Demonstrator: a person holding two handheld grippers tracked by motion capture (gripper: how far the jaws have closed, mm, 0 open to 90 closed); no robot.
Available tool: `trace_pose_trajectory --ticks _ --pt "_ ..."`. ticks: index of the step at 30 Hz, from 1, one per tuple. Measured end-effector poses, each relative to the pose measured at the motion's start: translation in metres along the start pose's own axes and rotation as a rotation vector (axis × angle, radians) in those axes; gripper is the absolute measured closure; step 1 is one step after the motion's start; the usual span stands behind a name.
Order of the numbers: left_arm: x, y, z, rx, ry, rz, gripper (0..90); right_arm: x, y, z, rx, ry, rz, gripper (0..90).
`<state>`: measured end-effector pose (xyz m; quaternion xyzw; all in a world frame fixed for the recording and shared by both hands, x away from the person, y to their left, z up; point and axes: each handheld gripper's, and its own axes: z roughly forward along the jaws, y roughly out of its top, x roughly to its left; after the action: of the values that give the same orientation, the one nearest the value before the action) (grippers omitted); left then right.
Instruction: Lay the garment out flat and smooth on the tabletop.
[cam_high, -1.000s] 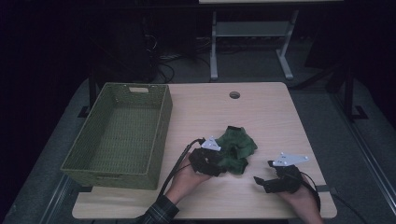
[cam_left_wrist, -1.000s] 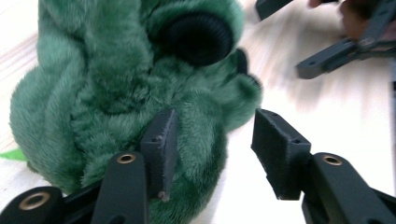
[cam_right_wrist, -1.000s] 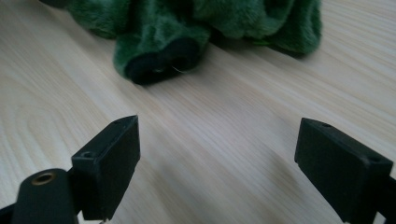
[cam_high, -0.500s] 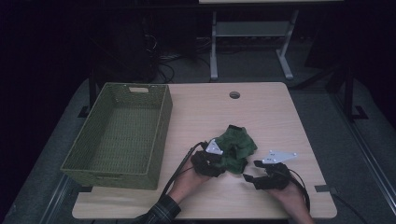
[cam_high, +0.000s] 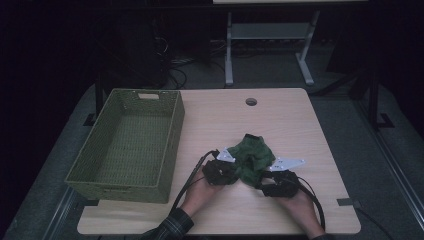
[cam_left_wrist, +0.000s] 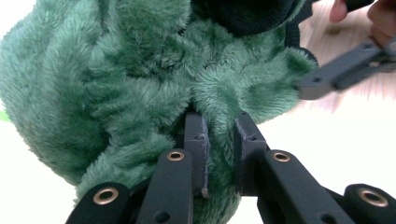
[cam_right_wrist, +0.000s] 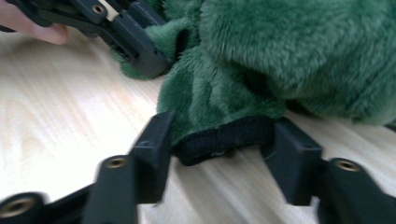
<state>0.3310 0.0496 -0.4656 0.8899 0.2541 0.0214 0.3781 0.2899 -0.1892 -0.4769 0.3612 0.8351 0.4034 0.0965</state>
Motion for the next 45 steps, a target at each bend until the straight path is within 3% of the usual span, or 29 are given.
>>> trace_pose_trajectory --ticks 4,6,10,19,27,38,40,42,45 --pt "0.000 0.001 -0.005 -0.020 -0.022 -0.021 79.4 -0.002 0.001 -0.006 -0.015 -0.011 0.002 73.6" --pt "-0.001 0.002 -0.007 -0.042 -0.034 -0.039 79.4 -0.003 0.001 -0.007 -0.016 -0.011 0.002 75.2" --pt "-0.004 0.005 -0.015 -0.067 -0.051 -0.037 79.4 -0.008 0.001 -0.013 -0.010 -0.021 0.013 77.8" --pt "0.002 0.008 -0.043 -0.132 -0.044 -0.052 79.4 -0.020 -0.002 -0.036 -0.009 -0.065 -0.001 78.4" --pt "0.014 -0.002 -0.061 -0.160 -0.021 -0.106 79.4 -0.033 -0.010 -0.057 -0.015 -0.100 0.009 78.5" --pt "0.016 -0.024 -0.055 -0.088 -0.021 -0.150 81.5 -0.046 -0.035 -0.080 0.024 -0.116 0.069 78.5" --pt "0.015 -0.023 -0.056 -0.093 -0.015 -0.149 81.8 -0.048 -0.038 -0.081 0.022 -0.113 0.072 77.2" --pt "0.014 -0.021 -0.058 -0.096 0.001 -0.148 76.3 -0.048 -0.039 -0.082 0.024 -0.117 0.077 72.5" --pt "0.015 -0.018 -0.066 -0.128 0.027 -0.156 69.9 -0.047 -0.036 -0.083 0.014 -0.165 0.053 62.0"
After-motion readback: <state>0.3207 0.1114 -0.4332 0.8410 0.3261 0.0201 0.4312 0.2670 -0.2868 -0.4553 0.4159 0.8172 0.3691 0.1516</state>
